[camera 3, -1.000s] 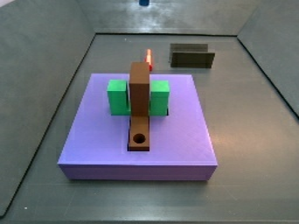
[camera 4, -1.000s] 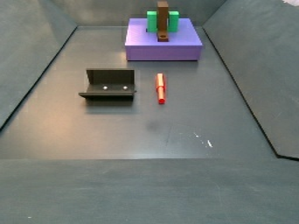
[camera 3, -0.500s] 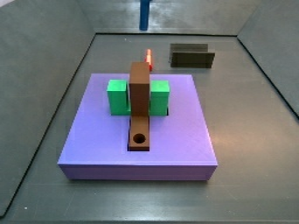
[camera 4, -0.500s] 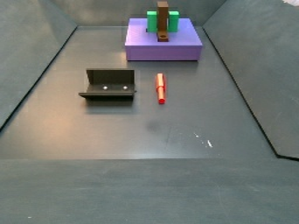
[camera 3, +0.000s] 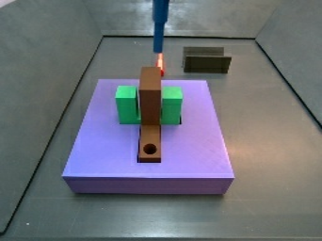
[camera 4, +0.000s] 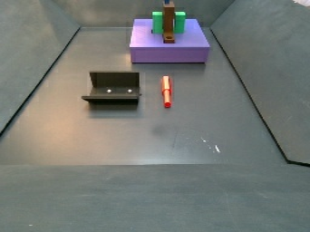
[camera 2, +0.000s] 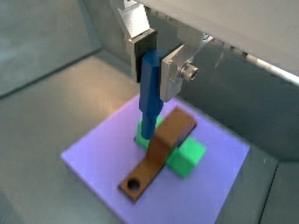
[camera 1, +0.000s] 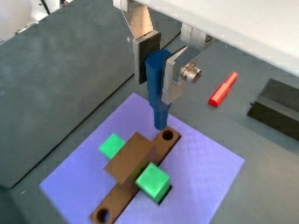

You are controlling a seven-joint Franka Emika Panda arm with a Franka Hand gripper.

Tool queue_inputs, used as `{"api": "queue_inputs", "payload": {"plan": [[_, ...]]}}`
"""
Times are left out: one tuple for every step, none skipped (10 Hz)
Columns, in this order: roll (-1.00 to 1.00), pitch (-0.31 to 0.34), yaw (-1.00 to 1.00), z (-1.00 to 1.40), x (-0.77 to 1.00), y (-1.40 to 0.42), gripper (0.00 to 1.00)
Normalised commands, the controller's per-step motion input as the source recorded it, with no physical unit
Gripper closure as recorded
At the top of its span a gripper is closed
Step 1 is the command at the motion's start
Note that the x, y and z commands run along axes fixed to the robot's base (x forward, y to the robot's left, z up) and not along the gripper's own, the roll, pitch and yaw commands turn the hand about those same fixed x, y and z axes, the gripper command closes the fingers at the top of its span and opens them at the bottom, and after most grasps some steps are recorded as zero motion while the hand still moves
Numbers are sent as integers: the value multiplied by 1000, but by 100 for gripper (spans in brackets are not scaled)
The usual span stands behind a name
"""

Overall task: Pick up the blue object. Move up. Place the blue object on the fixture. Regrasp the blue object. Move to above the board. Insert the blue object.
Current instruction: Insert the blue object.

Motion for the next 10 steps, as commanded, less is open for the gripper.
{"api": "queue_inputs", "payload": {"plan": [[-490, -91, 0, 397, 211, -326, 100], [-184, -59, 0, -137, 91, -823, 100], [0, -34, 63, -360, 20, -1000, 100], [93, -7, 43, -386, 0, -1000, 100], [159, -13, 3, -317, 23, -1000, 100], [130, 0, 0, -94, 94, -1000, 100], [143, 0, 0, -74, 97, -1000, 100], [379, 39, 0, -369, 0, -886, 100], [500, 90, -66, -200, 0, -611, 100], [500, 103, -11, -160, -54, -623, 100]]}}
